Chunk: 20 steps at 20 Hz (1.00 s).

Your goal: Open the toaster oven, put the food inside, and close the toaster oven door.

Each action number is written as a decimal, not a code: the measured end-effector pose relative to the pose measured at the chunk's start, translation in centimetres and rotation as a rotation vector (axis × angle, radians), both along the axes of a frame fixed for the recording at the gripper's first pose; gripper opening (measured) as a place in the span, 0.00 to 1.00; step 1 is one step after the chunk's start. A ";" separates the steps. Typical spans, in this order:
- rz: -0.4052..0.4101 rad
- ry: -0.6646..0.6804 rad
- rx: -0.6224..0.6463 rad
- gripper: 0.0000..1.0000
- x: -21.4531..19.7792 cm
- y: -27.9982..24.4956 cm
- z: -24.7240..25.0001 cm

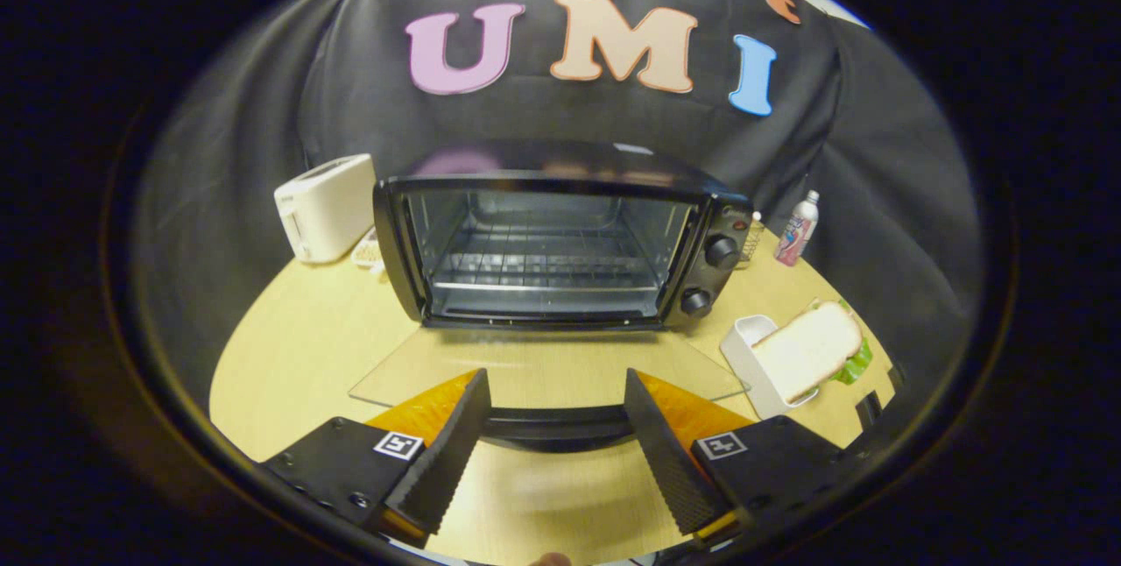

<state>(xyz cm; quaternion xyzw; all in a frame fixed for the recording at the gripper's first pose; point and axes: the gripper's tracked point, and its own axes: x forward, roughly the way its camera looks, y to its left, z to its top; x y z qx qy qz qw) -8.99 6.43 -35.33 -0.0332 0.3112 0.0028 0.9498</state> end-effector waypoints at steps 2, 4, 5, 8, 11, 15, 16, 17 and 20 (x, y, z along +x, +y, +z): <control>0.000 0.027 0.008 0.96 0.3 0.0 -1.5; -0.012 0.057 0.027 0.96 0.4 -0.2 -3.0; -0.017 0.068 0.035 0.96 0.3 -0.2 -3.6; -0.013 0.107 0.027 0.96 -0.4 -0.4 -5.4; -0.012 0.105 0.034 0.96 -0.5 -0.4 -5.7; -0.001 0.088 0.020 0.97 0.0 -1.0 -4.4; 0.002 0.070 0.012 0.97 0.5 -1.4 -3.8; 0.001 0.050 0.012 0.97 0.7 -1.9 -3.0; -0.041 -0.022 0.034 0.98 2.1 -4.0 0.0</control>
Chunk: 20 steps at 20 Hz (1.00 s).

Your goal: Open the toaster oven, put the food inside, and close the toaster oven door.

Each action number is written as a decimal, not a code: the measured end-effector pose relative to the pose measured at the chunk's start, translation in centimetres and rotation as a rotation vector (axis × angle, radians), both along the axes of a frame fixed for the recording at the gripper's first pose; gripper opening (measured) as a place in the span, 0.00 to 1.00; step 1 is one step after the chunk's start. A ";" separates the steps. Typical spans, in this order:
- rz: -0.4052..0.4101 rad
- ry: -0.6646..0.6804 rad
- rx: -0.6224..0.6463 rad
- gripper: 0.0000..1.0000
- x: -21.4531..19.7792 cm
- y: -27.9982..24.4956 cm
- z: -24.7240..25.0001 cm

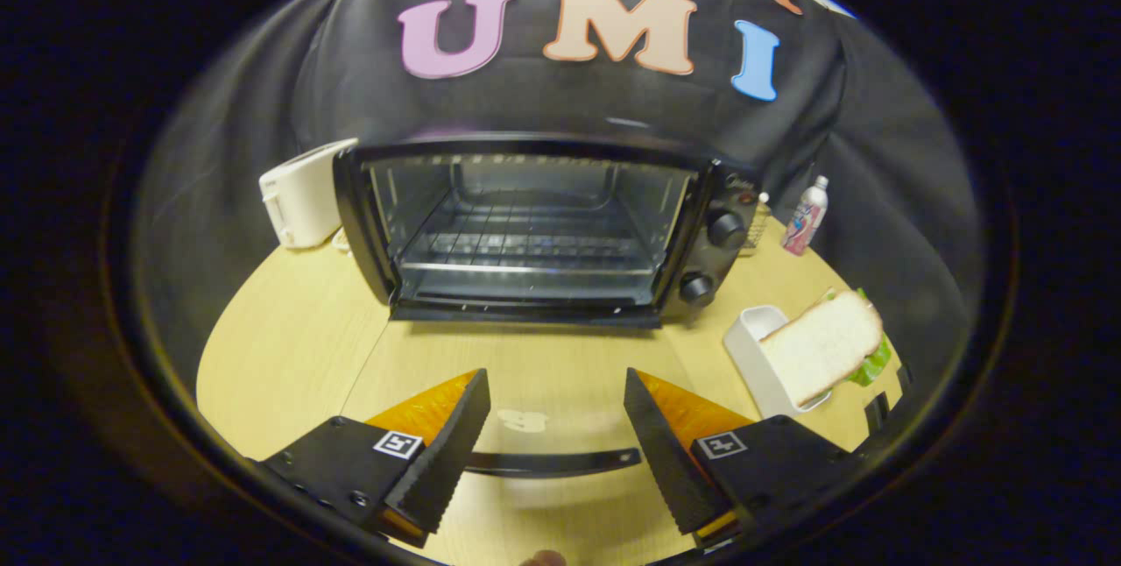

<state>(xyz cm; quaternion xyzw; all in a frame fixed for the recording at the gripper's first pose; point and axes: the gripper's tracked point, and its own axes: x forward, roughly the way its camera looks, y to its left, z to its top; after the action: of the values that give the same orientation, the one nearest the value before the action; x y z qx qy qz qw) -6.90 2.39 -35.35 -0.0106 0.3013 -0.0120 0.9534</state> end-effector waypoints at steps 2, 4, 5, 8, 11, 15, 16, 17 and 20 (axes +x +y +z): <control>-0.056 -0.045 0.019 0.98 0.9 -2.0 1.9; -0.121 -0.085 0.025 0.98 1.7 -4.7 3.8; -0.157 -0.107 0.022 0.98 2.0 -6.2 4.8; -0.269 -0.169 0.011 0.97 2.6 -11.4 7.5; -0.381 -0.181 -0.039 0.97 2.0 -17.1 8.5; -0.512 -0.175 -0.047 0.97 0.5 -23.4 8.6; -0.544 -0.178 -0.049 0.97 0.2 -24.9 8.6; -0.571 -0.178 -0.044 0.97 -0.1 -26.2 8.3; -0.629 -0.152 0.001 0.97 -0.4 -29.3 6.2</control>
<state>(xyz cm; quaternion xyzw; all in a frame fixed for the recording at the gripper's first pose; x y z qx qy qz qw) -7.34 -26.87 -29.11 0.0845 0.2176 -0.3064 0.9228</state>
